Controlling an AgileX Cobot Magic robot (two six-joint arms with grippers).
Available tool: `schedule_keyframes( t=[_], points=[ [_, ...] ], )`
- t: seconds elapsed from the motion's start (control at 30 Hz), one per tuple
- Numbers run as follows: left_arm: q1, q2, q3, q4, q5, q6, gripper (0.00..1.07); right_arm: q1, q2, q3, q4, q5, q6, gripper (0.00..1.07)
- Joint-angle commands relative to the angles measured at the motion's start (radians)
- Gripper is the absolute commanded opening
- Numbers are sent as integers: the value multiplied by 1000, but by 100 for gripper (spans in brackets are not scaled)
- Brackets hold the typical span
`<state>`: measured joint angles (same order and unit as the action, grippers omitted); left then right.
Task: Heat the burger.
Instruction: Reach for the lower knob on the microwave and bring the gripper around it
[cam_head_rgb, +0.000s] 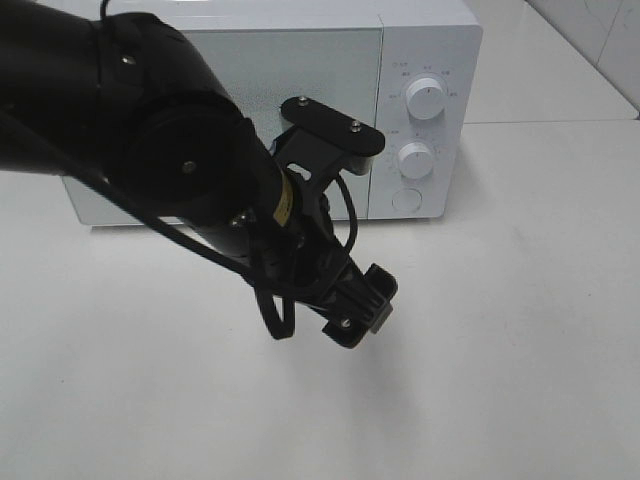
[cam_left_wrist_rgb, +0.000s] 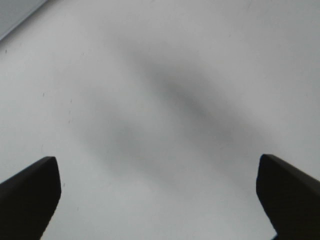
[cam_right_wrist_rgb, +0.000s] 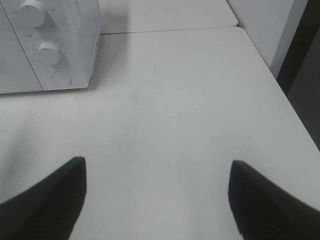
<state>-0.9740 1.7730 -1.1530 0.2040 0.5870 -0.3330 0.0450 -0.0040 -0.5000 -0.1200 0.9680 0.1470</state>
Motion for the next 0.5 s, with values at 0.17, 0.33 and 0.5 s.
schedule_keyframes(
  t=[0.17, 0.33, 0.5],
  points=[
    [38, -30, -1, -76, 259, 4, 101, -3, -27, 3, -1, -5, -11, 76],
    [99, -30, 0, -104, 340, 10, 101, -3, -27, 3, -1, -5, -11, 75],
    [202, -30, 0, -128, 417, 71, 101, -3, -27, 3, -1, -5, -10, 75]
  ],
)
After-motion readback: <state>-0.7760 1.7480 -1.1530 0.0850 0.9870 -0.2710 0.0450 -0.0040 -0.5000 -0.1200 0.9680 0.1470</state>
